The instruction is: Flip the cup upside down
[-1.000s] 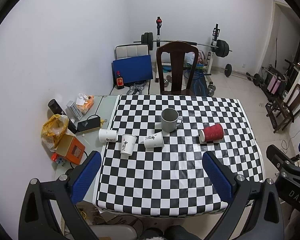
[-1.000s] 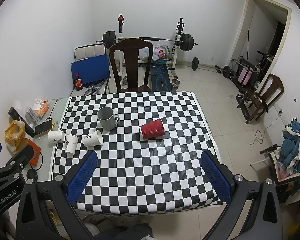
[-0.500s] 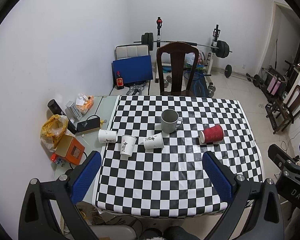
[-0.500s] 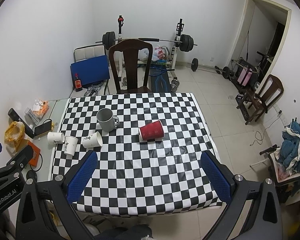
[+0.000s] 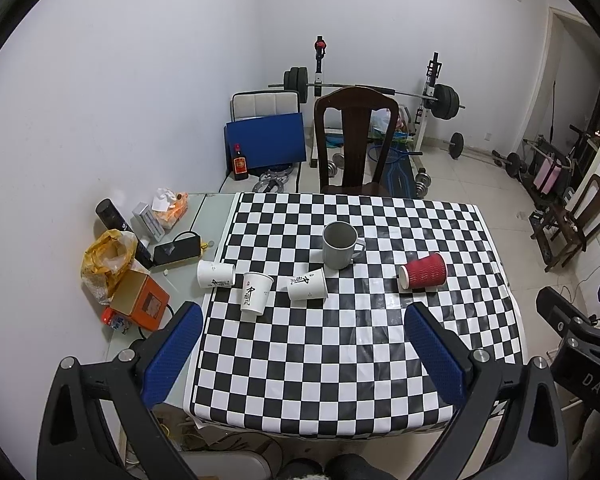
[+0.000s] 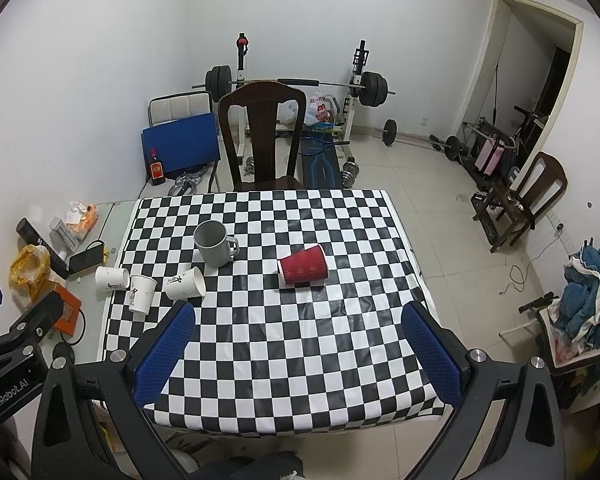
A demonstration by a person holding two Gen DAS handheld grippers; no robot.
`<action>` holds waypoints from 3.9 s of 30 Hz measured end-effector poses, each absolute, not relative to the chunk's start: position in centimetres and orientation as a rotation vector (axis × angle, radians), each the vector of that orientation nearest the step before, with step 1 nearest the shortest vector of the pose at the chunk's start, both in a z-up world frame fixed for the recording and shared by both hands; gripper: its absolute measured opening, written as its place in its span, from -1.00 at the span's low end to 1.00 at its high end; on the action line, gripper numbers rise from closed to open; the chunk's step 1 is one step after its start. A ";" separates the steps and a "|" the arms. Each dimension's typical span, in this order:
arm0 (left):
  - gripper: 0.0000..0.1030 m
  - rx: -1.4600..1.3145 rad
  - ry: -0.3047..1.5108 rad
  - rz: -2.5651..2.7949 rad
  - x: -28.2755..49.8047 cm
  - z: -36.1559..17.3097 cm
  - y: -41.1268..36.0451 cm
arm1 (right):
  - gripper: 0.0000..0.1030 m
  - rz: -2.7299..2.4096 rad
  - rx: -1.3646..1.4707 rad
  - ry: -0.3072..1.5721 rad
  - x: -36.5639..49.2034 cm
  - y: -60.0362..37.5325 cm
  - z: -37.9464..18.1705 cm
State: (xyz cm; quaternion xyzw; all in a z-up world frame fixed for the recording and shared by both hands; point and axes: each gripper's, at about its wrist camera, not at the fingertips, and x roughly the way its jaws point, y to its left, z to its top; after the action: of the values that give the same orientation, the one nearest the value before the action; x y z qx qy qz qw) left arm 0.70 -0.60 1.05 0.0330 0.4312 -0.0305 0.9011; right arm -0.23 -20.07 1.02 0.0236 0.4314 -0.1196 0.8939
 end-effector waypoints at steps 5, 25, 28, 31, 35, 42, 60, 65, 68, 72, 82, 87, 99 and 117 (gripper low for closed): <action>1.00 0.066 0.892 -0.062 0.7 1.0 -0.5 | 1.00 -0.248 0.050 0.894 -0.1 -20.1 1.2; 1.00 0.057 0.896 -0.067 1.1 1.7 -0.6 | 1.00 -0.246 0.050 0.895 -0.2 -20.0 1.1; 1.00 0.057 0.897 -0.067 1.1 1.7 -0.7 | 1.00 -0.244 0.049 0.895 0.0 -20.0 1.4; 1.00 0.056 0.896 -0.068 1.0 1.7 -0.6 | 1.00 -0.246 0.049 0.895 -0.2 -20.0 1.1; 1.00 0.048 0.881 -0.058 1.3 1.2 -0.7 | 1.00 -0.249 0.055 0.897 0.1 -20.0 1.1; 1.00 0.121 0.901 -0.012 5.8 -6.4 -1.6 | 1.00 -0.259 0.099 0.925 2.1 -21.5 -3.7; 0.91 0.160 1.033 -0.040 24.9 -28.0 -8.1 | 0.83 -0.350 0.282 1.200 16.4 -27.2 -34.2; 0.83 0.157 1.051 -0.033 27.0 -30.6 -9.7 | 0.83 -0.399 0.262 1.203 18.3 -28.5 -37.7; 0.83 0.167 1.047 -0.038 27.9 -31.5 -10.7 | 0.83 -0.449 0.219 1.220 19.3 -29.1 -39.2; 0.82 0.158 1.055 -0.047 29.2 -32.4 -11.2 | 0.83 -0.463 0.214 1.233 19.9 -29.6 -40.1; 0.51 0.115 1.024 -0.027 31.6 -32.8 -11.3 | 0.83 -0.464 0.195 1.232 20.8 -29.4 -41.3; 0.50 0.111 0.987 -0.026 31.2 -32.0 -11.1 | 0.83 -0.467 0.183 1.224 20.8 -29.4 -41.0; 0.49 0.152 0.903 -0.077 27.1 -24.2 -10.8 | 0.83 -0.446 0.172 1.190 18.8 -30.1 -36.7; 0.49 0.189 1.369 -0.292 9.0 -25.6 -12.2 | 0.83 -0.338 0.182 1.260 8.0 -30.7 -32.9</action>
State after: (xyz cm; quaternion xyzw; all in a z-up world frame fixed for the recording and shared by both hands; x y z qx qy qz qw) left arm 9.02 -12.21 -25.57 0.0869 0.6290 -0.1340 0.7608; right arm 8.02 -30.70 -32.95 0.0844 0.5854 -0.1569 0.7909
